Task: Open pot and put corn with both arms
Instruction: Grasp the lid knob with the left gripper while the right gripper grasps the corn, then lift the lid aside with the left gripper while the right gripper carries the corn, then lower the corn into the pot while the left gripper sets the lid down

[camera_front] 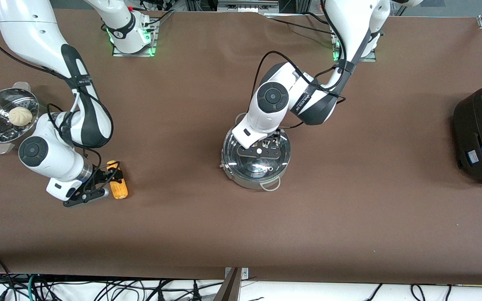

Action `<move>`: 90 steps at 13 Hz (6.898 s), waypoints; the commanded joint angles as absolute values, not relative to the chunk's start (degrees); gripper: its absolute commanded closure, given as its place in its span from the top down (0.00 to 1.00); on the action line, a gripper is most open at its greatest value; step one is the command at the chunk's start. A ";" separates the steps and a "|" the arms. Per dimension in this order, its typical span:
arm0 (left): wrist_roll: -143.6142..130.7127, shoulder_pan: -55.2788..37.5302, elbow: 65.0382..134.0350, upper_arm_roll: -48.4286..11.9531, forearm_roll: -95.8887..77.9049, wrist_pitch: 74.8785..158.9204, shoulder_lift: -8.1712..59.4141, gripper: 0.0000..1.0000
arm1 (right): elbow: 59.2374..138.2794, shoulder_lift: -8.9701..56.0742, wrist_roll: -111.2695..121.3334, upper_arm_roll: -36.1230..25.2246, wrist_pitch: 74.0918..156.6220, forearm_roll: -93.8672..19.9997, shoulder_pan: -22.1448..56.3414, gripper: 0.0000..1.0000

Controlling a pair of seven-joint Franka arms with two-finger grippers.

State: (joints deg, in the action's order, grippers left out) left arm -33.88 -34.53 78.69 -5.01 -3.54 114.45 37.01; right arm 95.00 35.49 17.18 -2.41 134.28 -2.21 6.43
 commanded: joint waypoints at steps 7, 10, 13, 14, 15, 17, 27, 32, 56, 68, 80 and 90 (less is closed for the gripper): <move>-35.16 -35.33 77.87 -4.31 -0.70 113.03 36.21 1.00 | 105.64 36.74 21.44 -1.49 151.33 -3.34 5.98 1.00; -35.16 -35.33 77.78 -4.31 0.70 113.29 36.30 0.99 | 105.82 38.58 24.61 -1.41 153.89 -3.25 4.49 1.00; -35.16 -35.33 77.78 -4.31 0.70 113.38 36.65 0.92 | 105.82 38.93 24.70 -1.32 154.07 -3.34 4.31 0.95; -35.16 -35.33 77.78 -4.31 0.70 113.38 36.65 0.89 | 105.82 39.20 24.70 -1.32 154.51 -3.34 4.22 0.89; -35.16 -35.33 77.78 -4.31 0.70 113.47 36.65 0.82 | 105.82 39.81 24.70 -1.32 155.38 -3.34 4.31 0.76; -35.16 -35.25 77.70 -4.31 0.70 113.47 36.65 0.73 | 105.82 40.25 24.70 -0.71 155.92 -3.34 4.22 0.43; -35.16 -35.07 77.43 -4.13 0.97 116.46 36.74 0.74 | 105.38 39.82 24.52 -0.53 155.48 -3.43 4.48 0.27; -34.89 -35.07 77.87 -4.13 0.97 116.46 36.74 0.65 | 105.29 39.02 24.61 -0.26 154.60 -3.43 4.48 0.24; 1.27 -14.00 78.31 -4.04 0.97 92.03 22.68 0.07 | 95.19 25.67 11.55 1.30 118.84 -3.87 6.59 0.21; 20.04 -1.23 101.93 -4.22 6.68 111.68 20.22 0.04 | 88.08 27.59 -34.50 5.71 114.17 5.45 26.08 0.18; 21.62 1.93 117.94 -4.31 6.68 135.69 21.35 0.04 | 66.20 45.69 -56.60 5.45 114.43 5.80 39.20 0.16; 22.85 2.81 119.36 -4.39 6.68 137.99 23.12 0.96 | 62.84 53.43 -60.29 5.45 124.80 5.71 40.43 0.14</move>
State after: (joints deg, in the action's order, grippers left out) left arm 21.97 1.83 118.78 -3.61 5.09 137.46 23.90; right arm 65.84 50.92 -58.72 5.87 124.43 4.75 39.74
